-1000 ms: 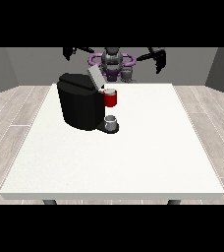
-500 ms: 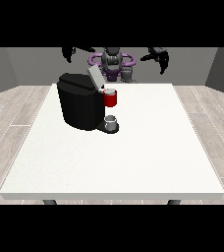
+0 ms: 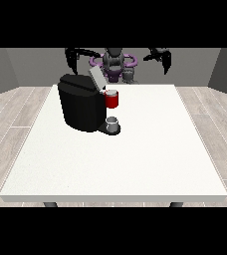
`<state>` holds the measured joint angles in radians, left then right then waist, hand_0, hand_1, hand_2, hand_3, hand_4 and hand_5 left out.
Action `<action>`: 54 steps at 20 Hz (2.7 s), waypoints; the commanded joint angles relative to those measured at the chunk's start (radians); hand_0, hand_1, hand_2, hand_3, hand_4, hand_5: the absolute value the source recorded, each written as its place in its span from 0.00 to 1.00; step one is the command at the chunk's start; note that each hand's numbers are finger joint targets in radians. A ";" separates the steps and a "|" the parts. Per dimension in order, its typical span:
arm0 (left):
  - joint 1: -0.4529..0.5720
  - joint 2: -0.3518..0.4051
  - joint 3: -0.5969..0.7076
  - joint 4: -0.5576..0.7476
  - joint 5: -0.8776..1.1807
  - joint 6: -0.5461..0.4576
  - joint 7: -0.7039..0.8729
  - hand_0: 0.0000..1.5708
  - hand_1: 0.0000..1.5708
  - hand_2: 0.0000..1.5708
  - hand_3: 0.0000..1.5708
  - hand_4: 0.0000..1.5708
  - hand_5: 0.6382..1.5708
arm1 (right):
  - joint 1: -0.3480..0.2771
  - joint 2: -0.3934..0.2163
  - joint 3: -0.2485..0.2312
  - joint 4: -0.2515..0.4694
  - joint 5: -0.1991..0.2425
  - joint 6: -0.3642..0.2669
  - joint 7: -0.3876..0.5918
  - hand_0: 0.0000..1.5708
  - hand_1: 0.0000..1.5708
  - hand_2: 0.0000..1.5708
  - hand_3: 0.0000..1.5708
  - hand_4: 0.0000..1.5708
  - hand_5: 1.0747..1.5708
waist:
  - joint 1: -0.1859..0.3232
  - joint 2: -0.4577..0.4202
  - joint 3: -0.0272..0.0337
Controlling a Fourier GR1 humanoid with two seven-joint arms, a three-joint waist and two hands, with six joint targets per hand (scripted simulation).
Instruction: Insert the coffee pod into the coffee machine and close the lid
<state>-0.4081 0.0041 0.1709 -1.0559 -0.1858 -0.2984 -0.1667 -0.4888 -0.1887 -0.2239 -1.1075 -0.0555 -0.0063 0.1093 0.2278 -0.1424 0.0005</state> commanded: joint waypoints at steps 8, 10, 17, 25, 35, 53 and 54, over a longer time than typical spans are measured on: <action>0.118 0.039 -0.012 -0.243 0.080 0.024 0.087 0.00 0.00 0.00 0.00 0.24 1.00 | -0.097 0.039 0.083 0.036 0.013 0.024 0.025 0.00 0.00 0.00 0.00 0.00 1.00 | -0.066 0.080 -0.0004; 0.095 0.046 -0.017 -0.253 0.063 0.045 0.070 0.00 0.00 0.00 0.00 0.23 1.00 | -0.137 0.054 0.090 0.061 0.032 -0.004 -0.022 0.00 0.00 0.00 0.00 0.00 1.00 | -0.056 0.132 -0.0004; 0.089 0.038 -0.030 -0.348 0.082 0.080 0.104 0.00 0.00 0.00 0.00 0.23 1.00 | -0.194 0.030 0.092 0.123 0.038 0.037 -0.085 0.00 0.00 0.00 0.00 0.00 1.00 | -0.067 0.199 -0.0003; 0.175 0.119 0.019 -0.311 0.110 0.034 0.044 0.00 0.00 0.00 0.00 0.22 1.00 | -0.260 0.011 0.127 0.103 0.063 0.064 -0.049 0.00 0.00 0.00 0.00 0.14 1.00 | -0.082 0.198 -0.0007; 0.088 0.099 -0.030 -0.332 0.078 0.060 0.105 0.00 0.00 0.00 0.00 0.26 1.00 | -0.426 0.025 0.152 0.103 0.095 0.030 0.030 0.00 0.00 0.00 0.00 0.00 1.00 | -0.014 0.243 -0.0006; 0.017 0.041 -0.139 -0.355 0.050 0.027 0.064 0.00 0.00 0.00 0.00 0.25 1.00 | -0.507 -0.053 0.192 -0.037 0.222 -0.047 0.181 0.00 0.00 0.00 0.00 0.09 1.00 | 0.210 0.344 0.0003; 0.002 0.055 -0.129 -0.348 0.056 0.017 0.066 0.00 0.00 0.00 0.00 0.24 1.00 | -0.534 -0.079 0.185 -0.058 0.217 -0.031 0.226 0.00 0.00 0.00 0.00 0.06 1.00 | 0.222 0.336 -0.0005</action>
<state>-0.3671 0.0572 0.0505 -1.4021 -0.1322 -0.2690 -0.1041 -0.8854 -0.3287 -0.1089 -1.1146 0.1640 -0.0753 0.4596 0.3396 0.1803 0.0350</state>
